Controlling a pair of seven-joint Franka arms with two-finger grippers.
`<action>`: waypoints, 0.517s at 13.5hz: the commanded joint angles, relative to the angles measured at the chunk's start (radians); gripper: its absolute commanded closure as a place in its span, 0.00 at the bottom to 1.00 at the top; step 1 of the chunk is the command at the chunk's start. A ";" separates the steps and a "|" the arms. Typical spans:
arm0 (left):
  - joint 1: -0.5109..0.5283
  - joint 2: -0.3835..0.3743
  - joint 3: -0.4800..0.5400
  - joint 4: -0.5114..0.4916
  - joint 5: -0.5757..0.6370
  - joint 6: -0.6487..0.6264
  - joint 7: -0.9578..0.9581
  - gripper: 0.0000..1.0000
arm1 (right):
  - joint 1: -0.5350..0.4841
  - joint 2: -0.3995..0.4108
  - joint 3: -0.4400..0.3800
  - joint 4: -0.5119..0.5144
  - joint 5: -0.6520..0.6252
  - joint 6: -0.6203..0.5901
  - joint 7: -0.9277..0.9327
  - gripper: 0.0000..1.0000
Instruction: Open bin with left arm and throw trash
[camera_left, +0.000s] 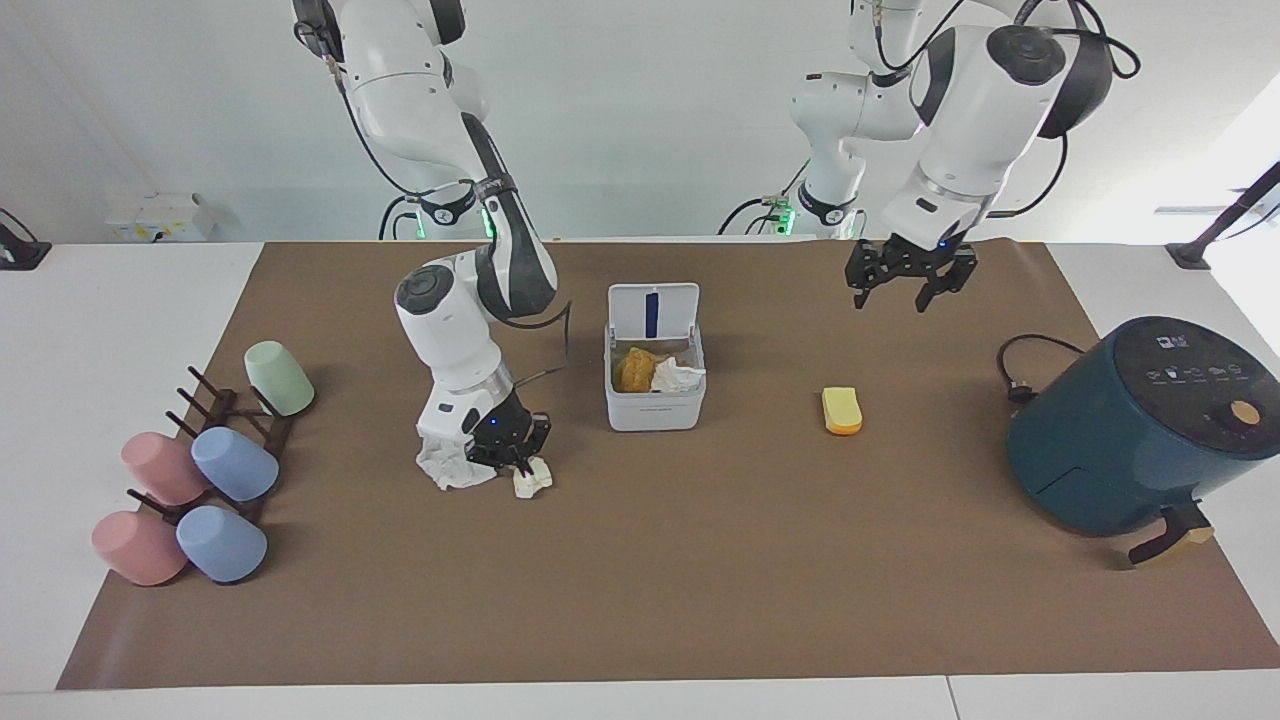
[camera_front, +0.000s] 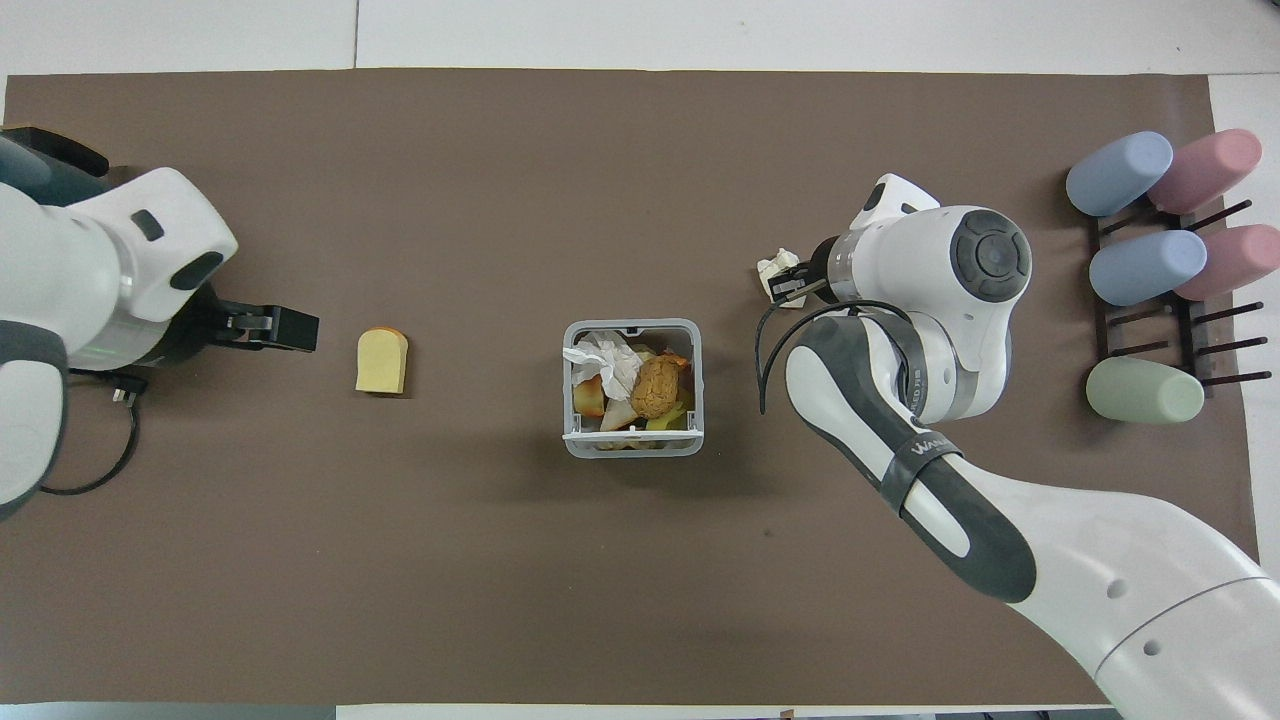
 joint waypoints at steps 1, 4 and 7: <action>0.084 -0.003 -0.011 0.056 0.003 -0.052 0.065 0.00 | 0.012 -0.007 0.008 0.147 0.085 -0.185 0.109 1.00; 0.121 0.051 -0.008 0.176 0.004 -0.118 0.067 0.00 | 0.090 -0.077 0.007 0.239 0.074 -0.378 0.387 1.00; 0.137 0.082 -0.008 0.236 0.007 -0.146 0.073 0.00 | 0.157 -0.155 0.007 0.247 0.068 -0.512 0.644 1.00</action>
